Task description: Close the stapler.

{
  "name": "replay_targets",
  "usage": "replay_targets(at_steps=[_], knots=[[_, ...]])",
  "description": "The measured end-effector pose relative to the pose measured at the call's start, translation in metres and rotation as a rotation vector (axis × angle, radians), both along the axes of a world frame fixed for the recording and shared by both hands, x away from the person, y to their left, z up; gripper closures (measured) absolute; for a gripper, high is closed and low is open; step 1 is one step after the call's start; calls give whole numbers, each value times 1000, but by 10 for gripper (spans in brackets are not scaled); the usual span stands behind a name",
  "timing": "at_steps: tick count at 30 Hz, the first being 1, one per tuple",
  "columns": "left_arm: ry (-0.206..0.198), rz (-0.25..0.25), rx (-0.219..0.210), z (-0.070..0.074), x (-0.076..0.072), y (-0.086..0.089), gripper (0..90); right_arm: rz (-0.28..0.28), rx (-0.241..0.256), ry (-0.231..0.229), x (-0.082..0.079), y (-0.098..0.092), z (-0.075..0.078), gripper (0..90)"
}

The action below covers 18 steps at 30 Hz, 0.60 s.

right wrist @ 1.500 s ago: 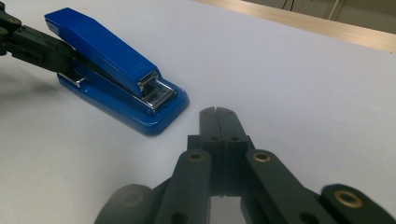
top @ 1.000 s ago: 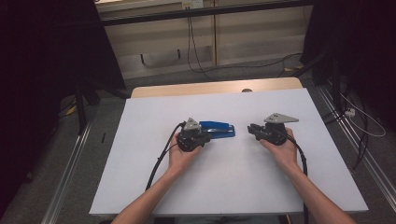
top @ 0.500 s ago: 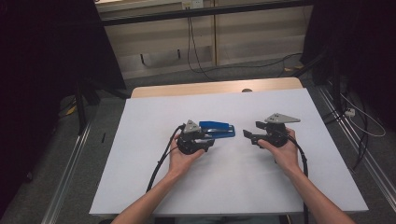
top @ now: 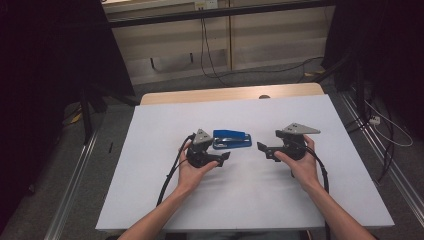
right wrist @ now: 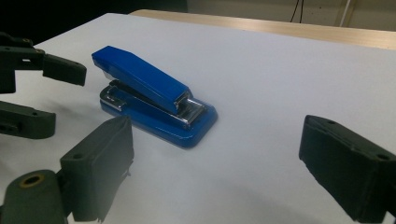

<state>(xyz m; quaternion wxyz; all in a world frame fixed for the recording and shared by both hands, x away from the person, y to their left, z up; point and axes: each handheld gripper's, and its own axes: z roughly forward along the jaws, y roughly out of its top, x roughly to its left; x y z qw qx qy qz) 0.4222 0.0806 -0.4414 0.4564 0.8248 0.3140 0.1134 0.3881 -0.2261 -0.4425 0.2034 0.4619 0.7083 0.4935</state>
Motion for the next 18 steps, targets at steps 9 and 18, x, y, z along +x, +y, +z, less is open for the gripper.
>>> replay_targets(at_steps=[9,18], knots=[[0,5,-19,1,1,3,60,-30,-2,-30,-5,1,0,32],[-24,42,-35,10,-9,17,51,-42,-7,-35,-16,-4,0,35]])
